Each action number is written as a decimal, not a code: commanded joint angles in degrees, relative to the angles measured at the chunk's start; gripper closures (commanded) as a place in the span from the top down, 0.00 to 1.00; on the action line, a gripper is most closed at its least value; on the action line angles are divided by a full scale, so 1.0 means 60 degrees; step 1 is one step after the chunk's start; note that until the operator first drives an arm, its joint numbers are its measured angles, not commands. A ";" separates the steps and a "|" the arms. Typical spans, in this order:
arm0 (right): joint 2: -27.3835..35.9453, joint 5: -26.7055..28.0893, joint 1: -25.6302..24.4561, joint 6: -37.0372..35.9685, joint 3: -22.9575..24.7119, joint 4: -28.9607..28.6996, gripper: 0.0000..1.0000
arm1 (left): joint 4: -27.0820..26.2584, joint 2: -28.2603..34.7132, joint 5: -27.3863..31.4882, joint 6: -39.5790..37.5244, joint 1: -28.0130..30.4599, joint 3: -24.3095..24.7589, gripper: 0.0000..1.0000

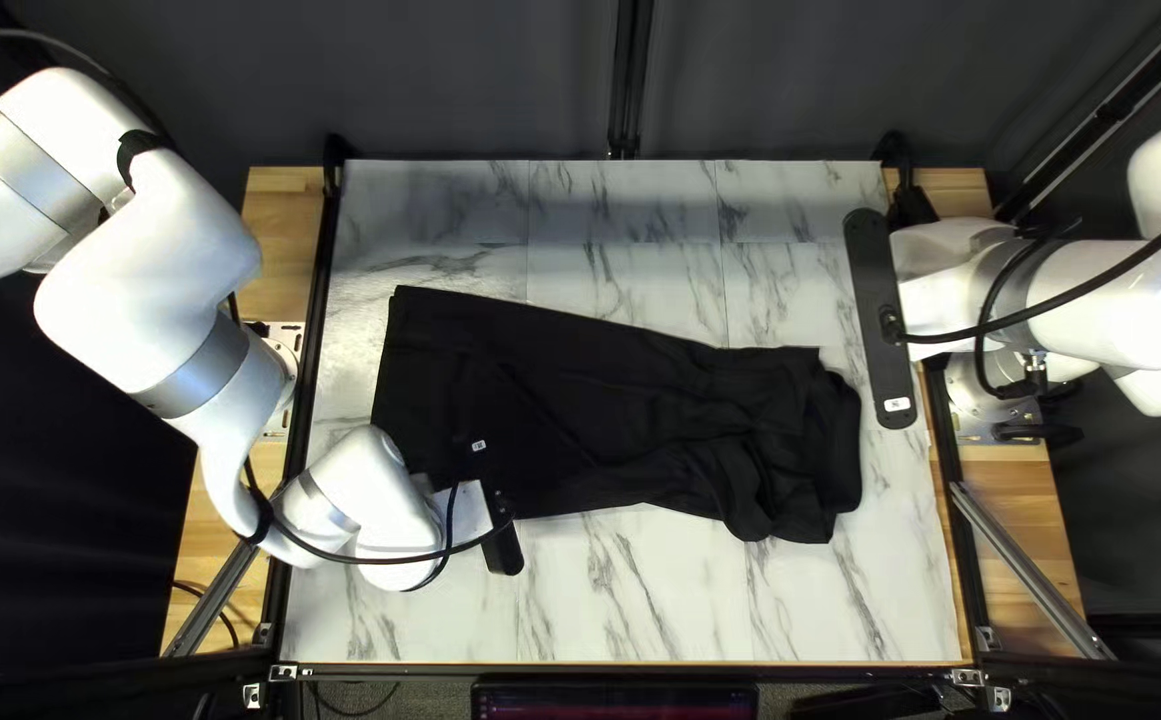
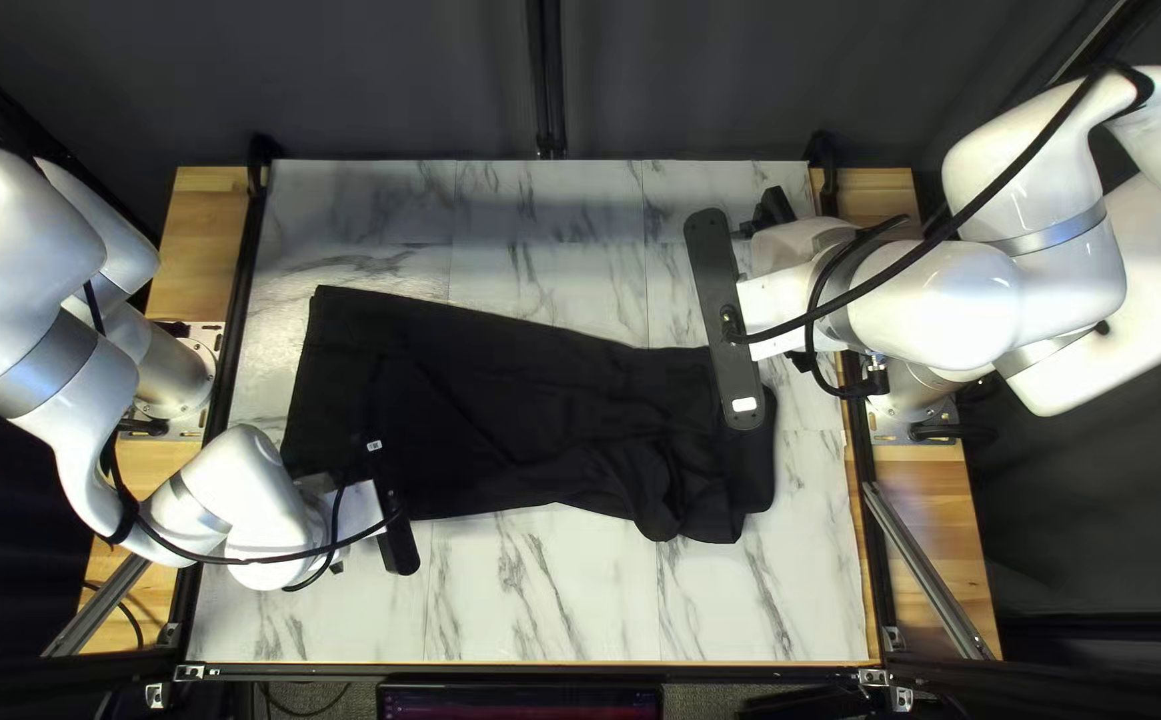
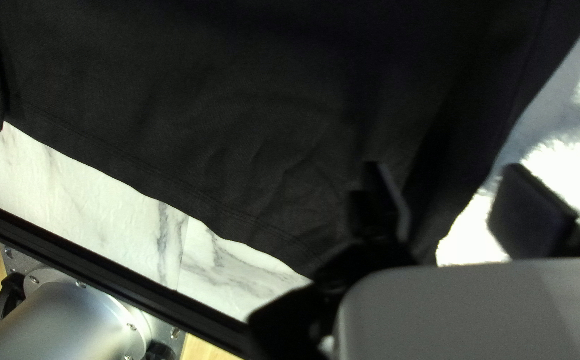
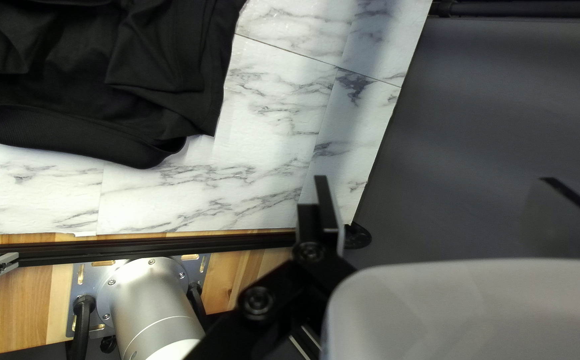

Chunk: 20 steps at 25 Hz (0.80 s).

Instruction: Fold t-shirt

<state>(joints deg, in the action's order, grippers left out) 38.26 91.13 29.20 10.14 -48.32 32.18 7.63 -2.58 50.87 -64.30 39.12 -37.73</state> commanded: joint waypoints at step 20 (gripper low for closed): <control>0.0000 0.0000 0.0000 0.0000 0.0000 0.0000 1.00 | -0.0009 0.1974 0.2469 0.1978 -0.1713 0.0268 0.00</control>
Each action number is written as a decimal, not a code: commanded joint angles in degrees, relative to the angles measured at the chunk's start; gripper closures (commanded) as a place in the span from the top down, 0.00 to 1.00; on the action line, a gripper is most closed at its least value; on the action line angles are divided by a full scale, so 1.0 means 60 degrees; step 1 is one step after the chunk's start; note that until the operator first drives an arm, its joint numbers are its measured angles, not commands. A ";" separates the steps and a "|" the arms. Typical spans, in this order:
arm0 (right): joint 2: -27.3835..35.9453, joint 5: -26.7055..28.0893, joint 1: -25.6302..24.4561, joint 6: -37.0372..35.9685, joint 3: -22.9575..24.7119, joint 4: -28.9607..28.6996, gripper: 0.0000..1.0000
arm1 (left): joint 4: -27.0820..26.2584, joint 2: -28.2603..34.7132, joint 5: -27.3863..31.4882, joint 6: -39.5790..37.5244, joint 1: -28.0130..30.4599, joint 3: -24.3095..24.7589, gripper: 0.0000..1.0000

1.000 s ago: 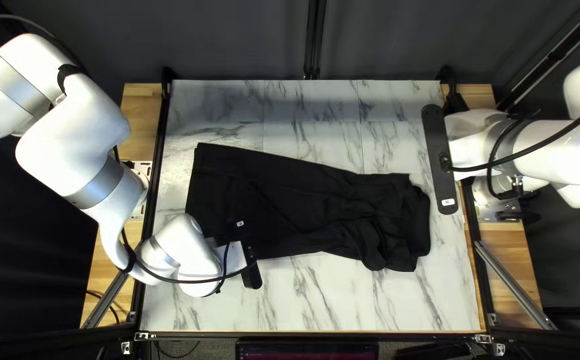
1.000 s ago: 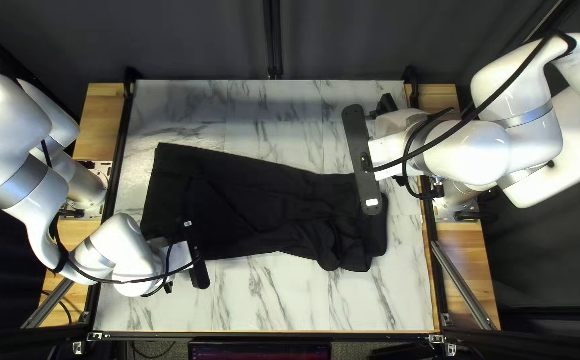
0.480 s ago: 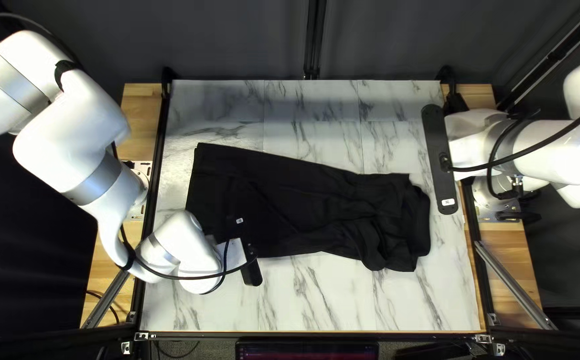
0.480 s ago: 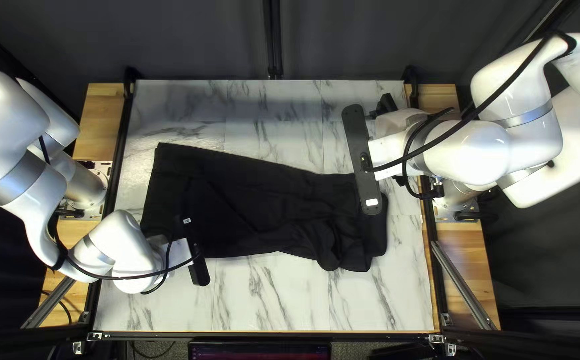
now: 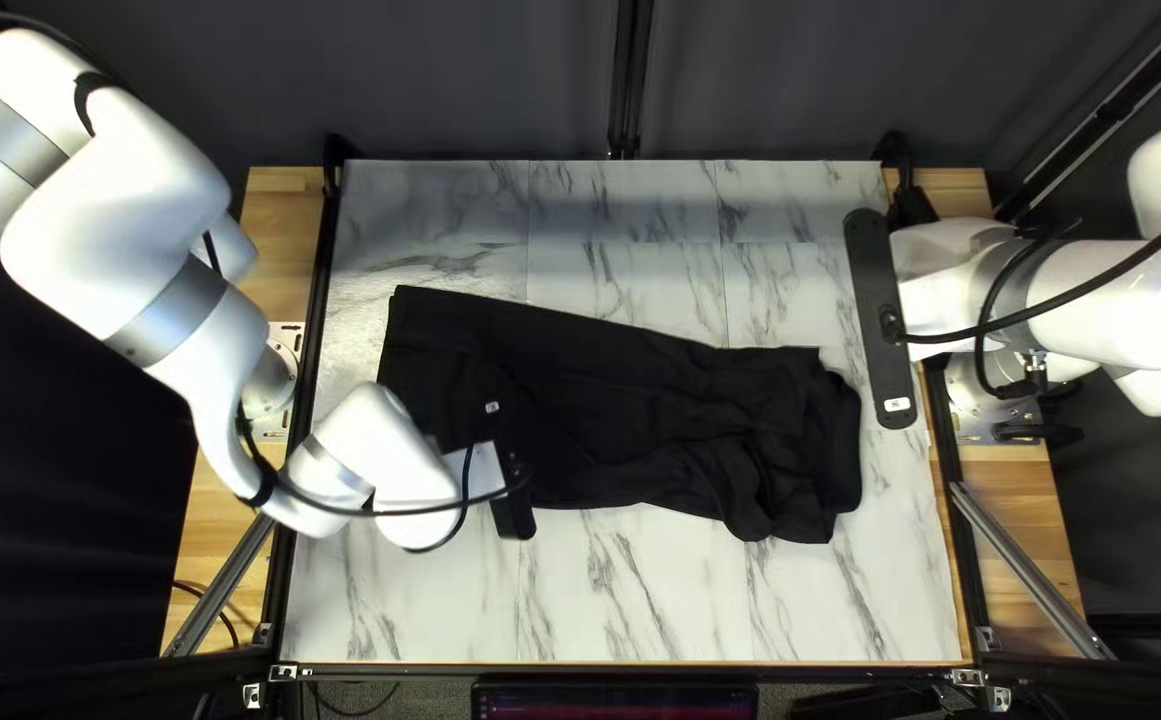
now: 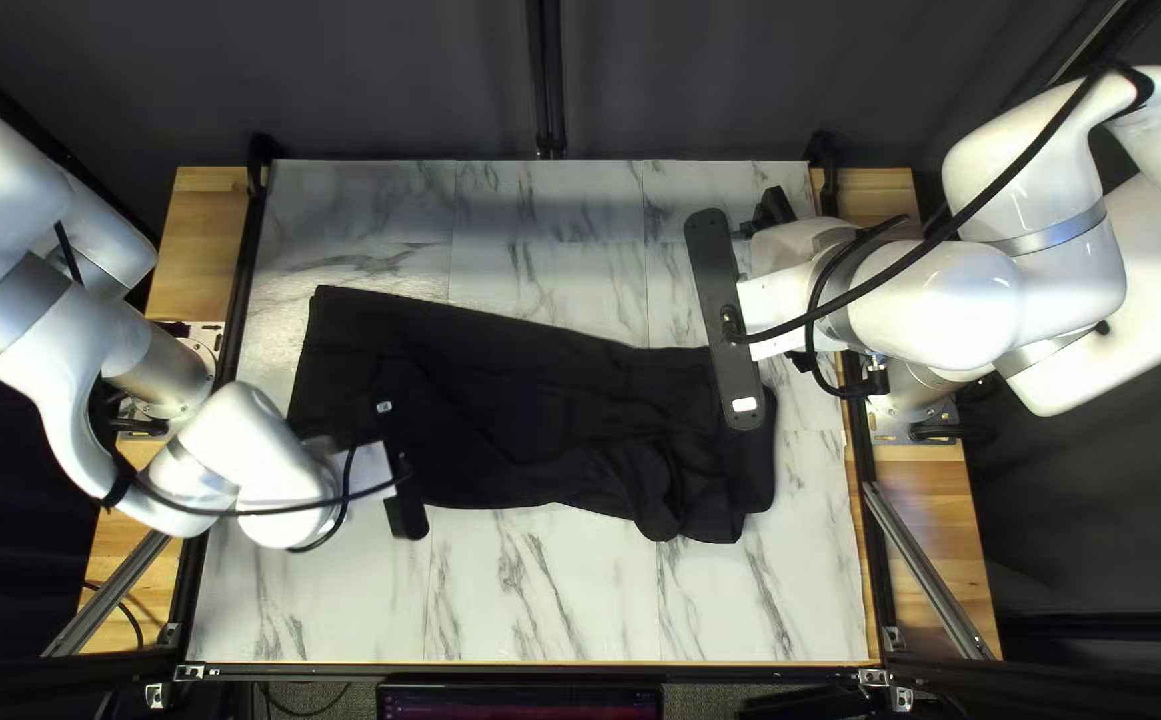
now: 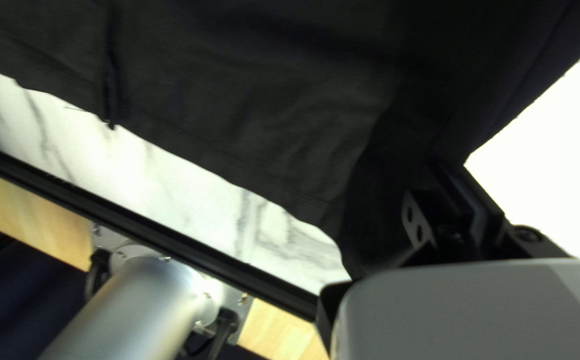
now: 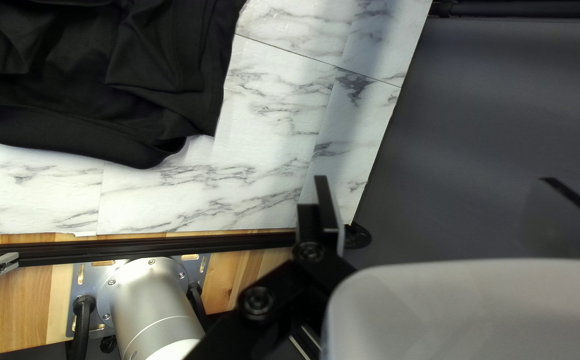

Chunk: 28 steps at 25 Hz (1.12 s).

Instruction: Fold t-shirt

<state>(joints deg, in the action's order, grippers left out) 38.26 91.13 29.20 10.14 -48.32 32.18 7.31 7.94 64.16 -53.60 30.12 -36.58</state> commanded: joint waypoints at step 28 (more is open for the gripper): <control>0.0000 0.0000 0.0000 0.0000 0.0000 0.0000 1.00 | 0.0192 0.0185 -0.1409 0.1670 -0.2285 0.1525 0.20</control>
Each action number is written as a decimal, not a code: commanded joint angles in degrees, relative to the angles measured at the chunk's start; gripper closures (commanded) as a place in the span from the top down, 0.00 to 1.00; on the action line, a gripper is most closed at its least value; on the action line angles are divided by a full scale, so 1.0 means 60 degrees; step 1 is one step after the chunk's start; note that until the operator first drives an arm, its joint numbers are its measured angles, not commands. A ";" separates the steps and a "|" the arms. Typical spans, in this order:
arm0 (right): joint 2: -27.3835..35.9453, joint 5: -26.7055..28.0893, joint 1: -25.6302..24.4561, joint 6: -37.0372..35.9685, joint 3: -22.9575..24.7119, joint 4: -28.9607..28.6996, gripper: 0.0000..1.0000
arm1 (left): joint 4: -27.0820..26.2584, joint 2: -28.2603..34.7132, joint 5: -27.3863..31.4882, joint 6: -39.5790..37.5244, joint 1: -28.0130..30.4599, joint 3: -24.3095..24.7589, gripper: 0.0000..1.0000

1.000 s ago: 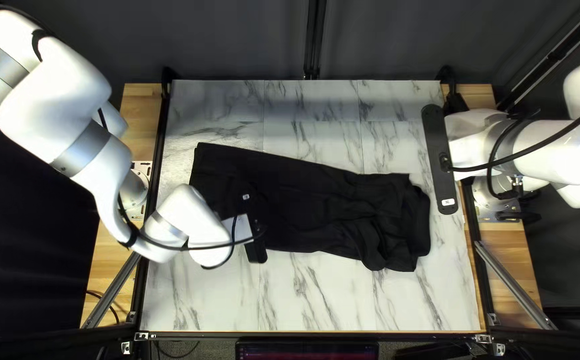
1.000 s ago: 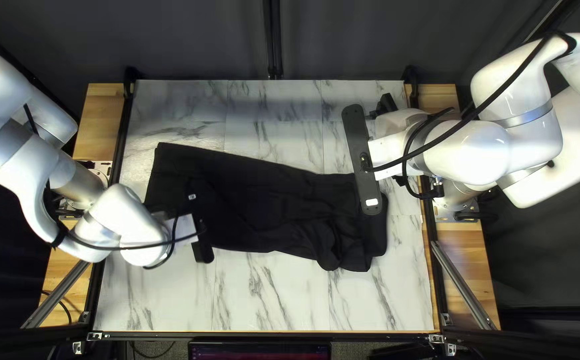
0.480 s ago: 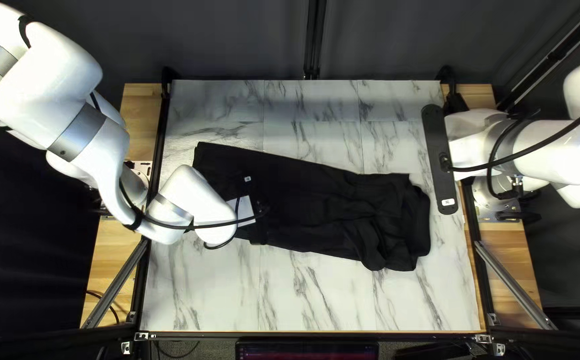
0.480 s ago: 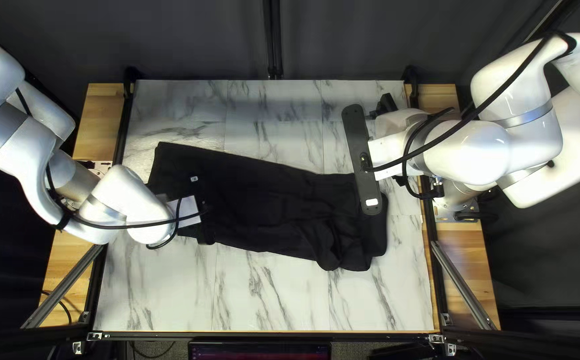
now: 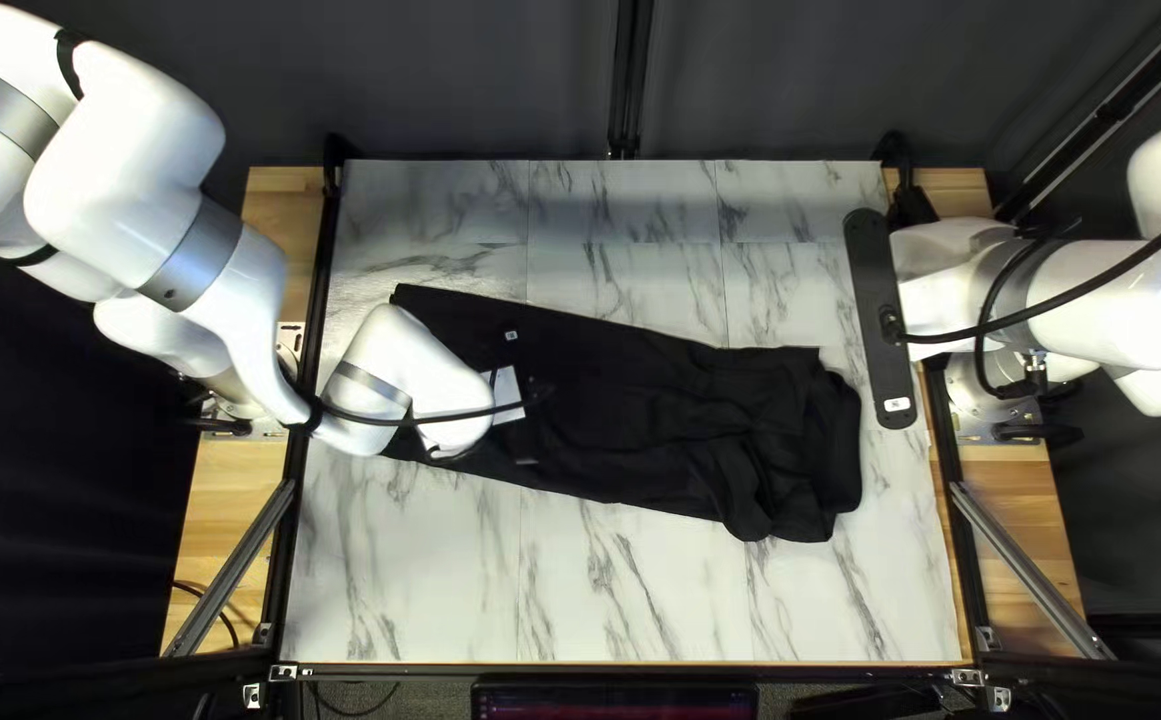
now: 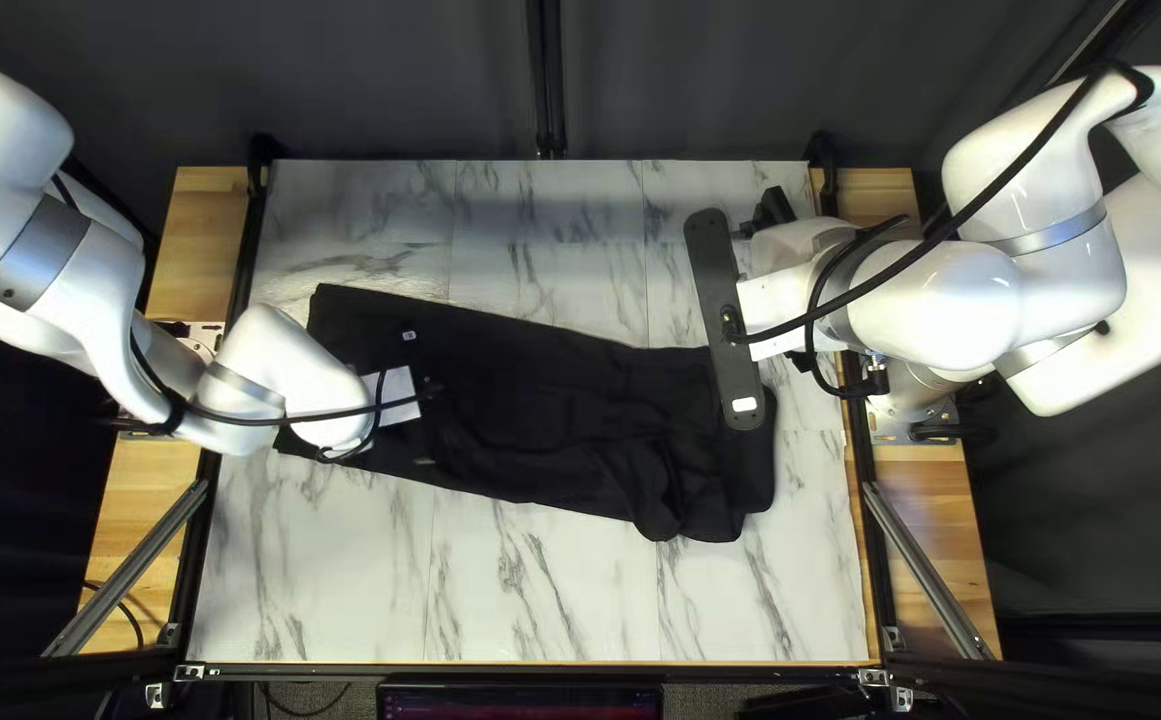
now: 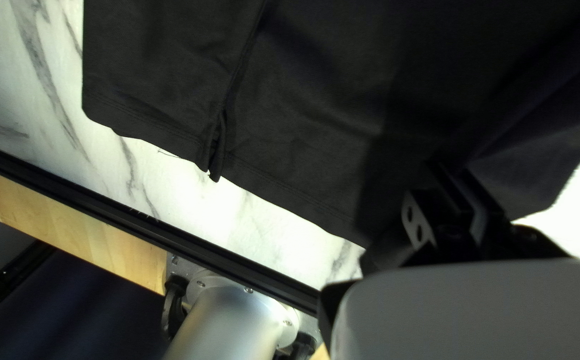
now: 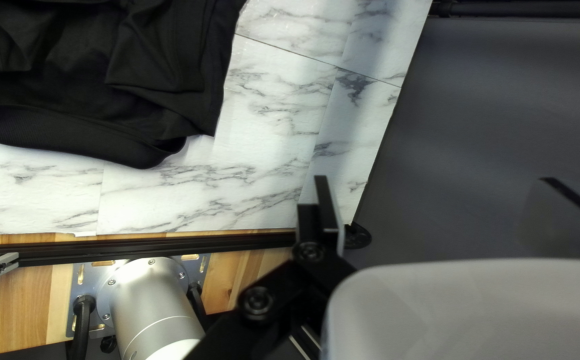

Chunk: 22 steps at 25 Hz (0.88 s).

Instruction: Fold t-shirt

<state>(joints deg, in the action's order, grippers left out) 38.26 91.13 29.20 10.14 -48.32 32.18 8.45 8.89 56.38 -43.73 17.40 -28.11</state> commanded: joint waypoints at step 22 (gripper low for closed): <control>0.0000 0.0000 0.0000 0.0000 0.0000 0.0000 1.00 | 0.0410 0.0293 0.0189 0.0307 -0.0724 -0.0007 0.02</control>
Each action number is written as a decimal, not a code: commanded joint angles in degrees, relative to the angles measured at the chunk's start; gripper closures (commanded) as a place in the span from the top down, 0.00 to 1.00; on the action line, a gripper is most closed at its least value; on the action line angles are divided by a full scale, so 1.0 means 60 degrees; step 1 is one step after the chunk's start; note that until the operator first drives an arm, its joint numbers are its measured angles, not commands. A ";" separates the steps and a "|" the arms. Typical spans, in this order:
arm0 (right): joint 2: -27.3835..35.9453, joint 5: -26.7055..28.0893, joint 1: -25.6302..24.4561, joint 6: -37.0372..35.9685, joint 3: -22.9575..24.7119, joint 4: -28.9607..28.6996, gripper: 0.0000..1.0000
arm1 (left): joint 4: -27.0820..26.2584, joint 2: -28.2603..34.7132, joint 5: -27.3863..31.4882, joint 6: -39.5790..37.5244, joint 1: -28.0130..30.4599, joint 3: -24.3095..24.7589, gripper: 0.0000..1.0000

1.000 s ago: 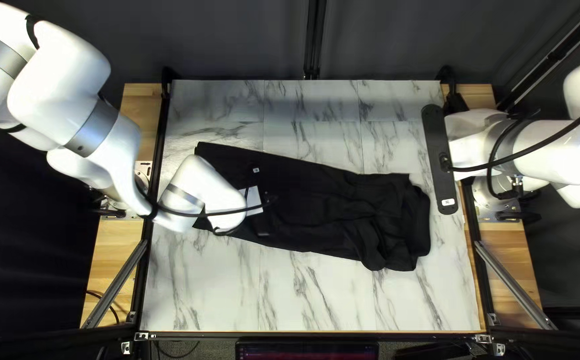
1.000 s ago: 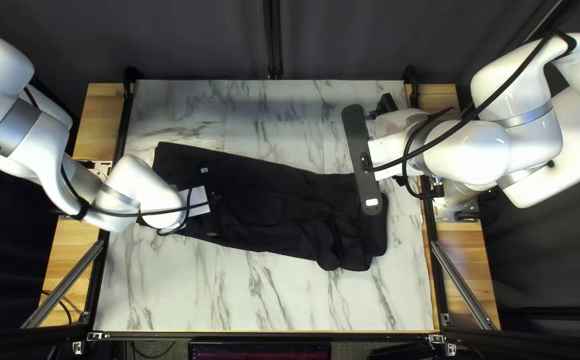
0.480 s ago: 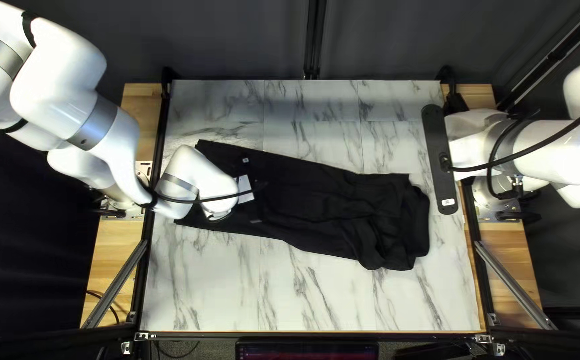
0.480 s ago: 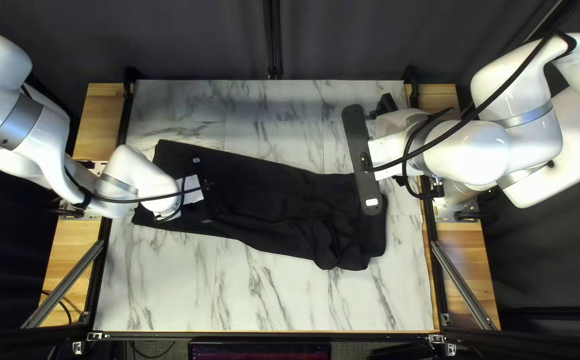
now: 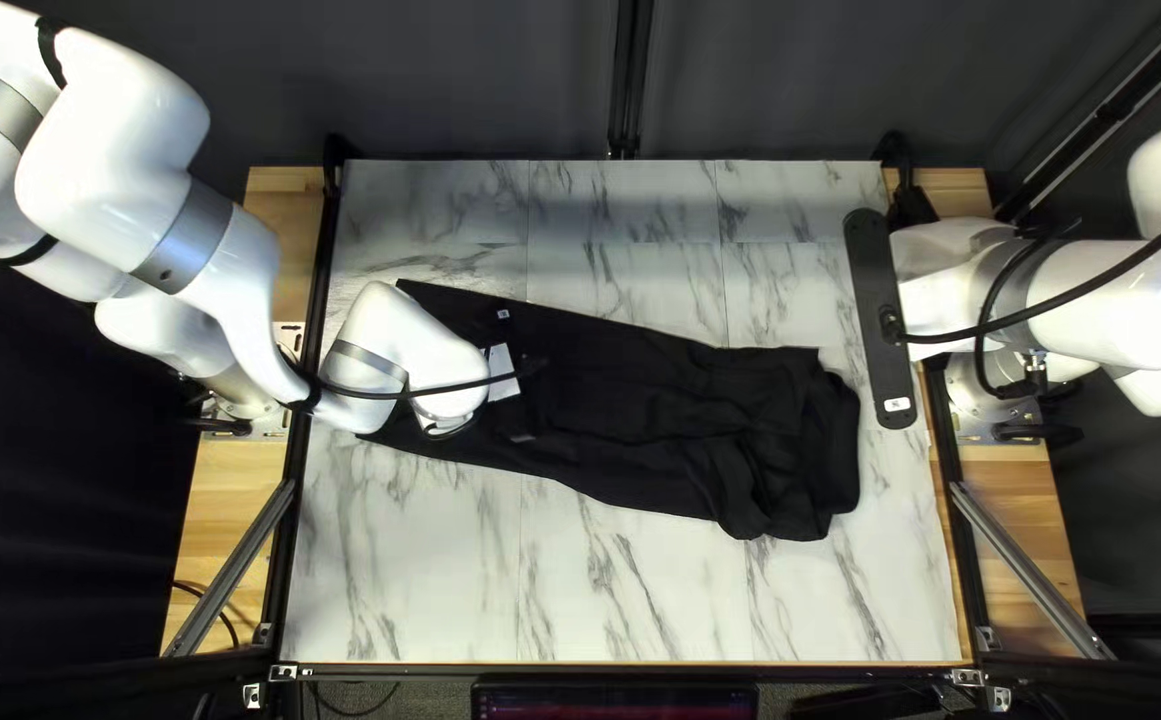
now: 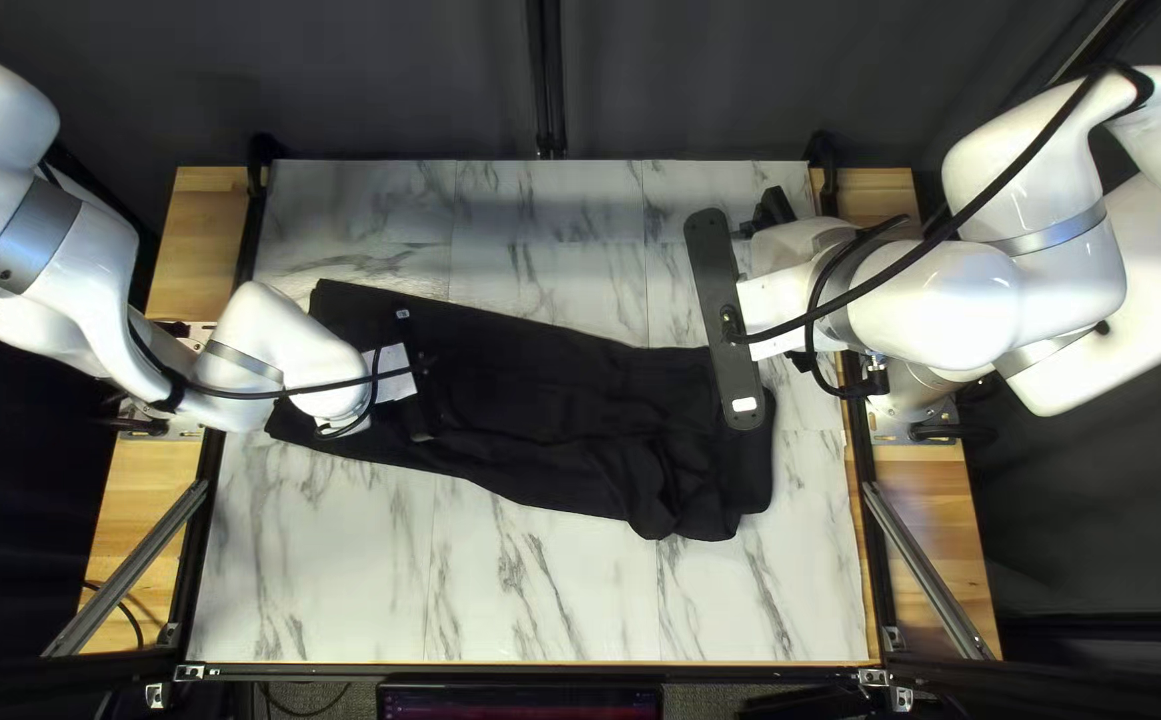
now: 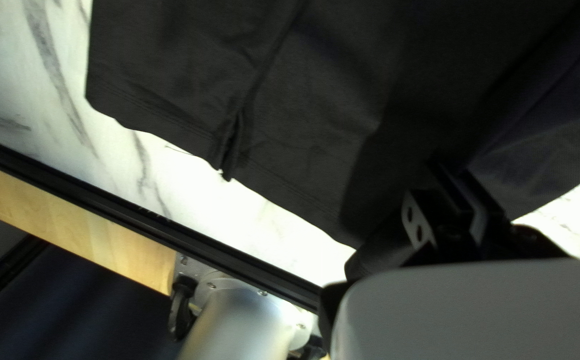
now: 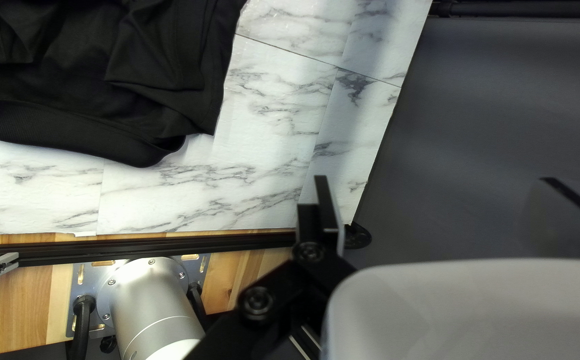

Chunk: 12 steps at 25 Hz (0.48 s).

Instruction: Fold t-shirt

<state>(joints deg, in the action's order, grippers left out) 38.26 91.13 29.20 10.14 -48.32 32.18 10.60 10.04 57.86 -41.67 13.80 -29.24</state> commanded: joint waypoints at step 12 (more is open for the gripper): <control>0.0000 0.0000 0.0000 0.0000 0.0000 0.0000 1.00 | -0.0133 0.0337 -0.0003 -0.0094 -0.0195 0.0403 1.00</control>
<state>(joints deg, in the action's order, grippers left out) 38.26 91.13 29.20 10.14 -48.32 32.18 9.97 11.25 57.02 -42.05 12.45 -26.89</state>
